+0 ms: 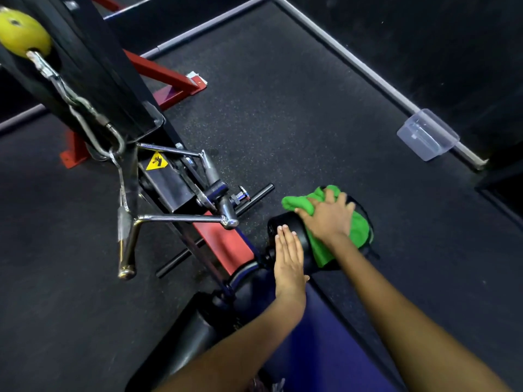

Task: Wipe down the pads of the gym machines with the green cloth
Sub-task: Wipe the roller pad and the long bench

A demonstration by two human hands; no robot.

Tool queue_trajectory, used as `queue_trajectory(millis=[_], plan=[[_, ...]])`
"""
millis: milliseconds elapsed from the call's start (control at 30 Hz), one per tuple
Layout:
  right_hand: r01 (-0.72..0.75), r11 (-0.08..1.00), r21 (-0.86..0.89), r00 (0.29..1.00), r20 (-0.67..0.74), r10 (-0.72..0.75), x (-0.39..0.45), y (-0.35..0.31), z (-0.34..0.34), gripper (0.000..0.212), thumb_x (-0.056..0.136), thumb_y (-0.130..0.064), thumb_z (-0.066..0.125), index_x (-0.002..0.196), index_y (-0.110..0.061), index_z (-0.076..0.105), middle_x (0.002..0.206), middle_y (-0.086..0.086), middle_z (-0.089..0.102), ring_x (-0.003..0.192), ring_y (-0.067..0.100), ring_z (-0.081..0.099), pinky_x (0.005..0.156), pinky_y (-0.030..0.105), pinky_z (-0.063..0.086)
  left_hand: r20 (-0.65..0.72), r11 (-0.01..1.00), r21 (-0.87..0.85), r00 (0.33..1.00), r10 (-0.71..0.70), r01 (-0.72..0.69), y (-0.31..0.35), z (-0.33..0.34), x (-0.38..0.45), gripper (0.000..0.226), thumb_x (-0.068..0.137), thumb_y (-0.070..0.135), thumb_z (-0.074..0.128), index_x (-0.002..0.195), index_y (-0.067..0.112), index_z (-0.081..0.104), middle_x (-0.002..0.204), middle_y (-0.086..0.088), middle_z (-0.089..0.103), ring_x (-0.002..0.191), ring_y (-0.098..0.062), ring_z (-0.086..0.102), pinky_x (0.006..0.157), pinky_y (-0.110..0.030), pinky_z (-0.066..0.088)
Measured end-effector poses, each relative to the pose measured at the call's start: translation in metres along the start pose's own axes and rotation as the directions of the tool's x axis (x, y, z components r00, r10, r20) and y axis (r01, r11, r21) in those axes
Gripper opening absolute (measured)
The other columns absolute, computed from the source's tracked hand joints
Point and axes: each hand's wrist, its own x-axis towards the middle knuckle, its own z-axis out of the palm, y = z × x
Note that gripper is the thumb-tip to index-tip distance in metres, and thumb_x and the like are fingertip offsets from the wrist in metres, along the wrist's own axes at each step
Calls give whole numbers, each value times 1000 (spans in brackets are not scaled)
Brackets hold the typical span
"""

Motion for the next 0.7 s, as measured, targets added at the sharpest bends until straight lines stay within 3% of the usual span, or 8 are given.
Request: queue_trajectory(millis=[167, 233, 333, 367, 433, 500, 600, 700], plan=[[230, 973, 2, 973, 22, -230, -11, -30, 1, 55, 89, -67, 37, 134, -37, 50, 148, 2, 36, 127, 30, 32, 99, 43, 29, -33, 998, -32, 998, 59, -60, -2, 10, -2, 98, 97, 58, 26, 130, -20, -22, 151, -35, -5, 139, -50, -11, 105, -58, -15], [192, 981, 35, 980, 43, -194, 0, -6, 2, 58, 88, -69, 37, 135, -37, 49, 149, 1, 35, 128, 31, 32, 100, 43, 30, -134, 977, -207, 991, 16, -44, -8, 16, -1, 107, 86, 67, 43, 142, -15, 3, 152, -34, 6, 141, -46, -3, 113, -57, -8], [-30, 997, 74, 999, 12, 30, 14, 48, 5, 59, 87, -68, 41, 136, -35, 48, 151, 5, 31, 127, 35, 32, 101, 44, 30, -271, 879, -448, 962, 43, -165, -23, 11, 5, 99, 63, 67, 69, 132, -2, 49, 137, -24, 48, 130, -39, 44, 111, -51, 28], [-92, 990, 107, 996, 0, 93, 13, 60, 5, 60, 87, -67, 43, 137, -35, 48, 152, 6, 30, 127, 36, 31, 102, 46, 29, -293, 817, -549, 956, 11, -177, -33, 7, 12, 92, 65, 63, 72, 129, 1, 50, 133, -19, 50, 125, -37, 47, 109, -47, 32], [-153, 979, 135, 987, -31, 158, 8, 64, 8, 58, 88, -64, 45, 138, -34, 48, 152, 8, 27, 126, 37, 31, 102, 47, 28, -172, 716, -687, 985, 9, -126, -53, -8, 29, 89, 68, 61, 72, 131, 6, 41, 130, -12, 42, 124, -31, 43, 109, -42, 30], [-160, 981, 109, 983, -74, 168, -4, 48, 10, 56, 89, -61, 46, 138, -34, 47, 153, 8, 26, 124, 37, 31, 100, 45, 28, -35, 765, -641, 998, 49, -60, -66, -18, 46, 111, 62, 71, 70, 139, 4, 29, 141, -14, 31, 135, -30, 29, 115, -44, 19], [-28, 994, 106, 993, -111, 40, -24, 19, 14, 55, 89, -62, 44, 139, -37, 45, 153, 6, 26, 122, 34, 32, 96, 44, 28, 135, 801, -597, 977, 166, -54, -72, -20, 59, 131, 62, 77, 64, 149, 0, 5, 158, -14, 5, 147, -26, 3, 118, -46, 0], [122, 990, 64, 988, -99, -115, -27, 24, 18, 57, 89, -66, 39, 139, -39, 45, 153, 4, 29, 122, 32, 34, 95, 41, 30, 122, 732, -679, 973, 194, -61, -69, -10, 59, 127, 65, 73, 66, 148, 0, 5, 157, -15, 11, 146, -25, 10, 119, -44, 5]])
